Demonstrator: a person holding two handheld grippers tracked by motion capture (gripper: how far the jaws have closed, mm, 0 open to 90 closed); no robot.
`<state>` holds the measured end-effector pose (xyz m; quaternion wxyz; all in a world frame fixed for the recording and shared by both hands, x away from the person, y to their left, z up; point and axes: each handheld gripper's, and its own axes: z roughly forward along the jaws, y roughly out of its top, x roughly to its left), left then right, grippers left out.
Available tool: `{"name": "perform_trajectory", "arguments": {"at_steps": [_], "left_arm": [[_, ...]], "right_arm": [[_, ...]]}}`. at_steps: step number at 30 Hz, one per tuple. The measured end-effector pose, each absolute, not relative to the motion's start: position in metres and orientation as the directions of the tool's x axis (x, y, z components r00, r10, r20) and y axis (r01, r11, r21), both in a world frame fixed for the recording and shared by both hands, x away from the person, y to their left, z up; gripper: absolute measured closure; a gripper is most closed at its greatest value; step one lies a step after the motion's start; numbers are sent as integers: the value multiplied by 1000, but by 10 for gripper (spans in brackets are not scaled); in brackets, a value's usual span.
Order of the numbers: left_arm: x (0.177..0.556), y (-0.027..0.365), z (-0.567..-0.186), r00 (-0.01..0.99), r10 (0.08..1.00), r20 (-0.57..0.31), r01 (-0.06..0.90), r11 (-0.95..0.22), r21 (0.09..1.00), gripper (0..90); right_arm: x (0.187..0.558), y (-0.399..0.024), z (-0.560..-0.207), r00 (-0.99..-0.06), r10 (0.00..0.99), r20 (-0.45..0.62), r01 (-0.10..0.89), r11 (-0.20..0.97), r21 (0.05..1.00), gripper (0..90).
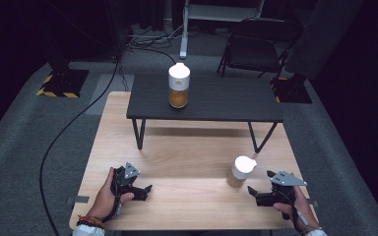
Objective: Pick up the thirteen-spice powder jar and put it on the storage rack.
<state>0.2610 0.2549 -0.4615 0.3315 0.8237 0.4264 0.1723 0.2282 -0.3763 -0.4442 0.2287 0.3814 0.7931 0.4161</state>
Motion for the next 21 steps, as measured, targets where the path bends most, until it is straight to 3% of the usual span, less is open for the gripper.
{"name": "perform_trajectory", "arguments": {"at_steps": [21], "left_arm": [[261,255,-462,580,814,1,586,-419,694,0]], "right_arm": [[247,-351,-456,-636,772,14,436,343,832,13]]}}
